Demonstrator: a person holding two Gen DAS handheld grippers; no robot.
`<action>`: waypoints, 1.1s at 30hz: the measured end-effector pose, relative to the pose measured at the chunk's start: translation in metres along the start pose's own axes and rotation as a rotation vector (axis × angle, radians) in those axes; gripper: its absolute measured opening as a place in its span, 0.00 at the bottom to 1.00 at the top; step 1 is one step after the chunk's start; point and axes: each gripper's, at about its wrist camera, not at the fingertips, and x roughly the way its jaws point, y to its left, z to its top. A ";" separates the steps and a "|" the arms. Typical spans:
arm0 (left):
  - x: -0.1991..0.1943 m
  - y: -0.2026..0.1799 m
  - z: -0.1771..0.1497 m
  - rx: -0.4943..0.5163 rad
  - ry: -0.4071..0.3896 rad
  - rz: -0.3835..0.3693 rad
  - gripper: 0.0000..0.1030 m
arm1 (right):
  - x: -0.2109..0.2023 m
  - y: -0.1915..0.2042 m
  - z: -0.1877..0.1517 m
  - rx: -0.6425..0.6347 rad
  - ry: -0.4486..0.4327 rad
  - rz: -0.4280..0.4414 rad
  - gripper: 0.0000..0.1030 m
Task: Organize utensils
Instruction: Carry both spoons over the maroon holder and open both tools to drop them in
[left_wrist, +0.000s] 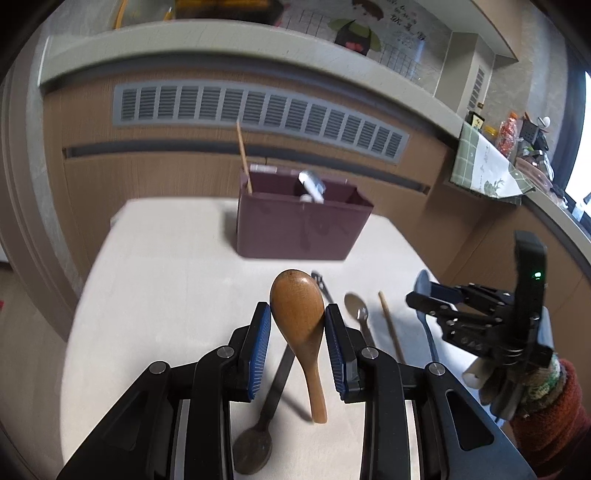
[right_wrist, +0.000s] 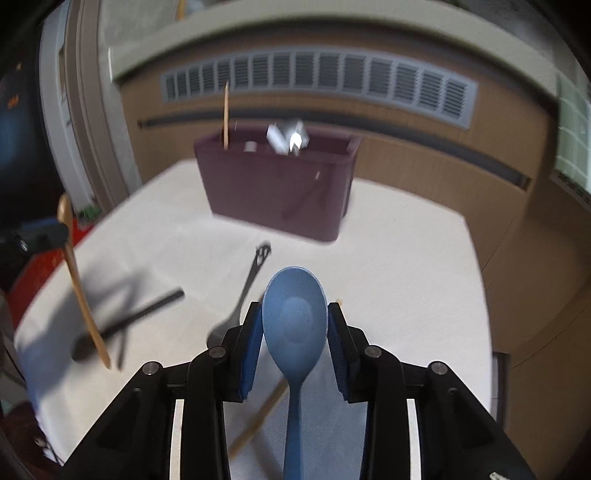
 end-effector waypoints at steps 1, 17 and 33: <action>-0.003 -0.002 0.006 0.007 -0.015 -0.002 0.30 | -0.009 -0.002 0.005 0.012 -0.032 -0.001 0.30; -0.038 -0.017 0.220 0.092 -0.459 -0.006 0.30 | -0.127 -0.038 0.212 0.119 -0.624 -0.059 0.30; 0.109 0.020 0.190 0.057 -0.180 0.013 0.30 | 0.014 -0.044 0.189 0.165 -0.404 -0.007 0.30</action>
